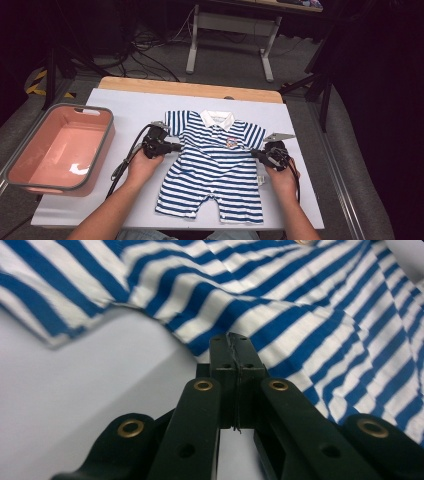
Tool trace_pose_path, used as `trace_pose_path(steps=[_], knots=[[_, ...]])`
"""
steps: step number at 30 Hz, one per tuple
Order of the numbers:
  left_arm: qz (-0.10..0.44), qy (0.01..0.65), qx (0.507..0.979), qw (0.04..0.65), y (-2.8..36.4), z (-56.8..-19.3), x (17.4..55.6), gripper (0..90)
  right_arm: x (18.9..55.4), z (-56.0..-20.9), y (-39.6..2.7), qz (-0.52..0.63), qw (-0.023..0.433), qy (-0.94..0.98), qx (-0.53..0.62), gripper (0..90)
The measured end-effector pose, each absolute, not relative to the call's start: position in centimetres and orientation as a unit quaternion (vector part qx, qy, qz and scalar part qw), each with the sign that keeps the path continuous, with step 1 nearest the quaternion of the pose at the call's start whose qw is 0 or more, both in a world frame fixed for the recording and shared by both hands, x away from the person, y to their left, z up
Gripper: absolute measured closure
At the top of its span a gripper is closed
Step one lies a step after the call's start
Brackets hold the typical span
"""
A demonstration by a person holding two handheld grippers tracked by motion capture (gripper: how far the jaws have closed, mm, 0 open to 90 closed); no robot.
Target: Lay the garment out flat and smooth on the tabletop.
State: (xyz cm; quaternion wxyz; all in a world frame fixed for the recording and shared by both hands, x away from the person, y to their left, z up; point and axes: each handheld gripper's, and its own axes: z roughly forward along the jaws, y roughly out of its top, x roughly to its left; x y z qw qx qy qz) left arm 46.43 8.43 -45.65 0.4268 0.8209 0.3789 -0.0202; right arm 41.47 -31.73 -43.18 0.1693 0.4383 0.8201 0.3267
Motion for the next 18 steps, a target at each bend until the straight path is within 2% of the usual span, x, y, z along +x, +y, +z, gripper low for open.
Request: trace_pose_path(steps=[1,2,3,6,8,10,11,13,18], knots=[[-0.014,0.387,0.814,0.433,8.5,-45.6,46.5,87.1,41.4,-43.1,-31.8,0.328,0.171,0.819,0.438,88.2],[-0.004,0.392,0.807,0.441,8.5,-45.6,46.6,72.2,41.3,-43.1,-31.8,0.329,0.173,0.818,0.438,88.2],[-0.009,0.391,0.805,0.446,8.4,-45.6,46.7,62.5,41.3,-43.0,-31.8,0.330,0.173,0.819,0.437,88.2],[-0.007,0.386,0.818,0.426,7.6,-46.0,46.8,58.0,41.1,-42.9,-31.9,0.332,0.174,0.817,0.439,88.1],[0.018,0.380,0.835,0.397,6.7,-46.3,46.7,59.3,41.1,-42.9,-32.1,0.333,0.173,0.816,0.440,88.1],[0.039,0.380,0.837,0.391,6.4,-46.2,46.5,65.0,41.0,-42.8,-32.3,0.333,0.175,0.816,0.439,88.1],[0.037,0.380,0.838,0.390,6.4,-46.2,46.5,69.4,40.9,-42.8,-32.3,0.333,0.175,0.816,0.439,88.1],[0.024,0.385,0.837,0.389,6.4,-46.3,46.6,84.8,40.8,-42.8,-32.5,0.333,0.177,0.815,0.439,88.1],[0.028,0.395,0.829,0.395,7.1,-46.1,46.7,88.6,40.8,-42.8,-32.6,0.334,0.179,0.815,0.439,88.1]])
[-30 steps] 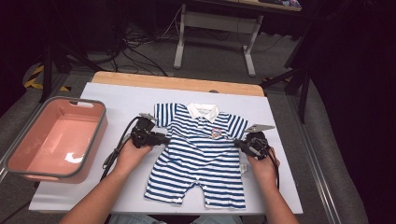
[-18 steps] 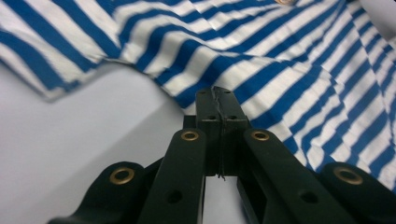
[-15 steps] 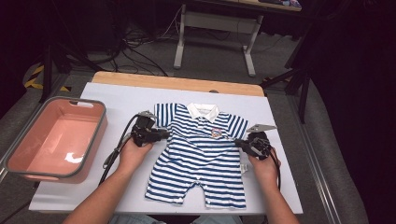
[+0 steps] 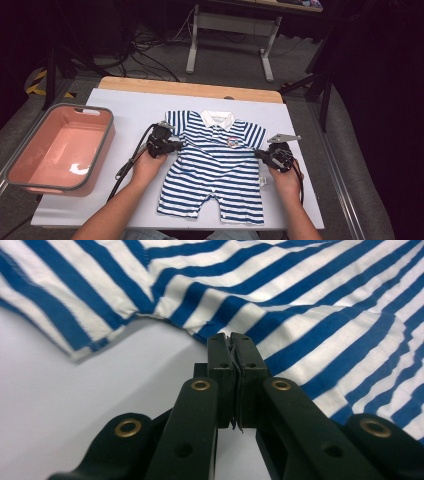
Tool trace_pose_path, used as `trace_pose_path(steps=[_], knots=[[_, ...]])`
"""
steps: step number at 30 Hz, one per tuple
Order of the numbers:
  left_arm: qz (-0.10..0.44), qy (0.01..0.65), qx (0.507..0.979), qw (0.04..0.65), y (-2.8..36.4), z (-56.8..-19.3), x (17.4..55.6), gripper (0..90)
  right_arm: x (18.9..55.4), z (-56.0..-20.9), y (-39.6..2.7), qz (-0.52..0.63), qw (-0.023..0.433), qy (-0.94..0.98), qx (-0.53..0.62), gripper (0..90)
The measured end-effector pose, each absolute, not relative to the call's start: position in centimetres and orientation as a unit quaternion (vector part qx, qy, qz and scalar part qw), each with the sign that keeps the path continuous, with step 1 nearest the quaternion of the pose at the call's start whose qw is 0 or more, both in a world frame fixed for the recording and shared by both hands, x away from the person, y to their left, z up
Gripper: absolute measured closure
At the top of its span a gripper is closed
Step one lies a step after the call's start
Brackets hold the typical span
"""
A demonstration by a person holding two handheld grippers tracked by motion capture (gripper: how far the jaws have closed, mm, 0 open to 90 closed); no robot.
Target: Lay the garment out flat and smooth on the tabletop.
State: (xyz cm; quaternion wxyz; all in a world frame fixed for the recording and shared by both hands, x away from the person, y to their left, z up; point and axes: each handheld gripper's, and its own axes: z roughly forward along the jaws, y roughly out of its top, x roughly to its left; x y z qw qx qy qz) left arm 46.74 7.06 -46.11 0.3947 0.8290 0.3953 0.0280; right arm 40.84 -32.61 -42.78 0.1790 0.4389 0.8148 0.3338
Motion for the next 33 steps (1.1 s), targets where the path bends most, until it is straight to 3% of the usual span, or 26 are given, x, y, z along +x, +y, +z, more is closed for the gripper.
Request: trace_pose_path(steps=[15,16,18,23,29,33], knots=[[0.076,0.409,0.812,0.410,9.1,-45.4,48.1,87.5,42.8,-43.9,-32.5,0.329,0.187,0.807,0.454,87.8],[0.078,0.409,0.813,0.407,9.1,-45.3,47.9,86.3,42.7,-43.8,-32.6,0.329,0.187,0.808,0.452,86.3],[0.087,0.398,0.816,0.411,9.4,-44.7,47.1,71.5,42.1,-43.4,-32.7,0.334,0.195,0.805,0.450,75.0],[0.085,0.337,0.836,0.424,10.0,-43.2,44.3,63.4,39.2,-41.7,-32.6,0.359,0.211,0.821,0.391,62.8],[0.053,0.214,0.882,0.417,9.7,-42.7,39.9,61.7,35.1,-41.7,-31.2,0.379,0.177,0.873,0.252,62.9],[0.010,0.160,0.904,0.396,9.9,-43.4,37.8,64.1,32.9,-42.2,-30.8,0.381,0.129,0.896,0.185,66.9]])
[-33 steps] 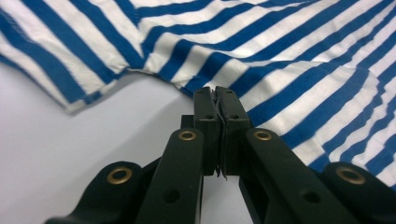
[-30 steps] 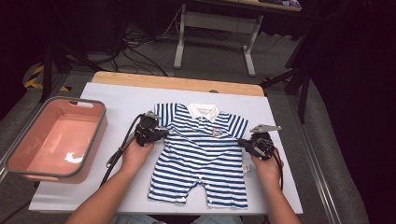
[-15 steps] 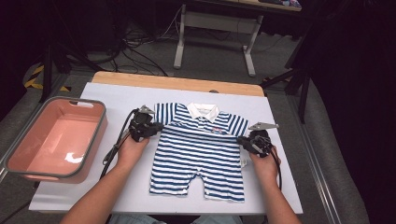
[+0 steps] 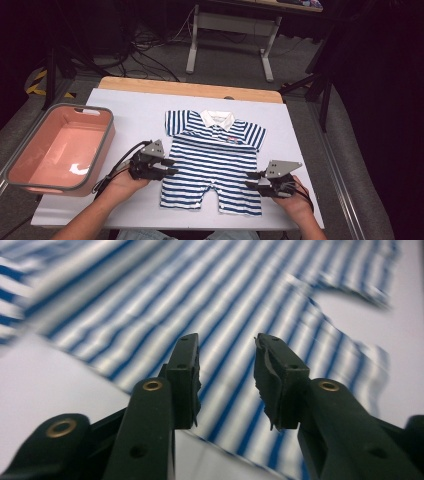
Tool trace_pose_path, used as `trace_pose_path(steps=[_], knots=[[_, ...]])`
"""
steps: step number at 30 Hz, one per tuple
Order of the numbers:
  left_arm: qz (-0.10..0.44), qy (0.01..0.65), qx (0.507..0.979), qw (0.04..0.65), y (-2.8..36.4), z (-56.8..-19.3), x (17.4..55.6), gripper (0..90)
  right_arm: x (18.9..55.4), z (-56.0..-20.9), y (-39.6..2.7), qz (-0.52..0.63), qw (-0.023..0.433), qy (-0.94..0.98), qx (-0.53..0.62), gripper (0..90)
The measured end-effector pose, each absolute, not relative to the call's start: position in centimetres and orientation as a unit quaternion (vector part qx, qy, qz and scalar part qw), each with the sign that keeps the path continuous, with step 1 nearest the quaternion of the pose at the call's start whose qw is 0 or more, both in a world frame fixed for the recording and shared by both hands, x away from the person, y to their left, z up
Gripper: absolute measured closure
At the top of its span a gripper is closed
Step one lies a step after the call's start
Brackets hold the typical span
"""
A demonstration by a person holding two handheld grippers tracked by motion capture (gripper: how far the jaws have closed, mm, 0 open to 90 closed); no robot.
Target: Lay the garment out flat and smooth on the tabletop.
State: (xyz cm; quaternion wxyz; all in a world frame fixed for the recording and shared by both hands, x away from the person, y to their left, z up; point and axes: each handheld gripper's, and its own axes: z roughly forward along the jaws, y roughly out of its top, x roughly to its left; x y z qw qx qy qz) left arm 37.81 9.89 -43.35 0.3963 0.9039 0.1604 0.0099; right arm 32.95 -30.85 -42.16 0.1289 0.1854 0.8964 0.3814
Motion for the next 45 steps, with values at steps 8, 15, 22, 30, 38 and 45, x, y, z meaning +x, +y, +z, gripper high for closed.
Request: trace_pose_path(steps=[8,15,22,30,38,45], knots=[[-0.048,0.095,0.926,0.362,10.1,-45.5,35.5,65.4,30.9,-44.1,-30.3,0.370,0.046,0.920,0.122,67.6],[-0.042,0.075,0.933,0.350,9.7,-45.9,34.8,63.8,30.3,-45.0,-29.7,0.353,0.018,0.930,0.101,69.2],[-0.018,0.087,0.933,0.350,9.2,-46.1,34.9,86.8,30.4,-45.1,-28.8,0.339,0.033,0.937,0.083,81.8],[-0.007,0.089,0.935,0.344,9.1,-45.9,34.6,90.0,30.5,-44.9,-28.5,0.336,0.024,0.937,0.094,90.0],[-0.020,0.089,0.935,0.343,9.4,-45.7,34.4,90.0,30.3,-44.3,-29.2,0.343,0.014,0.933,0.105,90.0],[-0.047,0.075,0.932,0.351,9.6,-45.1,33.4,90.0,29.4,-44.0,-29.9,0.337,0.000,0.936,0.103,90.0]])
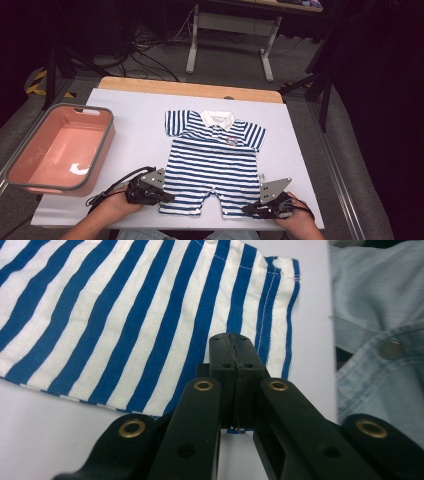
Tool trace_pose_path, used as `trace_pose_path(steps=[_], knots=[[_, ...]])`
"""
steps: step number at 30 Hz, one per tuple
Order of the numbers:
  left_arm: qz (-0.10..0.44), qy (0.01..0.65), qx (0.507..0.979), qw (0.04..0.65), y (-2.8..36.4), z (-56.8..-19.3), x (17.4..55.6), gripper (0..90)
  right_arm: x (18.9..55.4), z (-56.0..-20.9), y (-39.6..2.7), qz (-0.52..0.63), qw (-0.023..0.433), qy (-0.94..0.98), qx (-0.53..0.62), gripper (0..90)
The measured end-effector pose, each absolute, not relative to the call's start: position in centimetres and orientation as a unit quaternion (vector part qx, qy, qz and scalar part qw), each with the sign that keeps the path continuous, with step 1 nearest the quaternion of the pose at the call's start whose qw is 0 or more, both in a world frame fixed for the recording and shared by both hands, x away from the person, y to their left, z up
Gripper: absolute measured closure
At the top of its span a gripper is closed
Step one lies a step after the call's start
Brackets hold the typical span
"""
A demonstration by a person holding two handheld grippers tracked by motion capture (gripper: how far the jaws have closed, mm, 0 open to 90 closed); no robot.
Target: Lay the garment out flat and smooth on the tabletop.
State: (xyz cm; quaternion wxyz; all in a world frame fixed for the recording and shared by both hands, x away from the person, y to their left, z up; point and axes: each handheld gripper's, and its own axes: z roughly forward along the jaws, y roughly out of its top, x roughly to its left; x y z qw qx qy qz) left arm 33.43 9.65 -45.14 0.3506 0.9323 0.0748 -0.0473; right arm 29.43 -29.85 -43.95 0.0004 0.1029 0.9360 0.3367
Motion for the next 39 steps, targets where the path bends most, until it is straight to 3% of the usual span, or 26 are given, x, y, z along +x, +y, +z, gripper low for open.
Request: trace_pose_path(steps=[9,11,17,20,22,27,33,39], knots=[[-0.075,0.057,0.931,0.352,10.0,-45.0,32.4,89.9,28.0,-44.1,-29.9,0.326,-0.022,0.941,0.091,89.4],[-0.081,0.065,0.921,0.375,10.2,-44.8,32.8,88.1,28.1,-43.9,-30.2,0.340,-0.020,0.936,0.093,82.2],[-0.030,0.127,0.893,0.432,11.1,-43.5,35.0,59.8,29.5,-42.4,-31.3,0.394,0.023,0.909,0.136,64.8],[0.004,0.177,0.876,0.449,11.2,-43.0,37.1,50.4,30.9,-41.8,-31.9,0.415,0.054,0.892,0.171,54.1],[0.025,0.207,0.865,0.456,11.3,-42.8,38.4,40.2,32.0,-41.5,-32.2,0.426,0.080,0.879,0.197,52.1],[0.078,0.289,0.834,0.463,11.1,-42.5,41.3,29.2,34.6,-41.2,-32.6,0.419,0.141,0.855,0.271,48.0],[0.107,0.366,0.814,0.439,10.5,-42.5,44.9,31.4,38.1,-41.1,-33.4,0.404,0.174,0.820,0.367,50.1],[0.142,0.406,0.809,0.401,9.9,-43.4,47.5,42.0,41.3,-41.6,-34.0,0.372,0.192,0.796,0.437,57.7]])
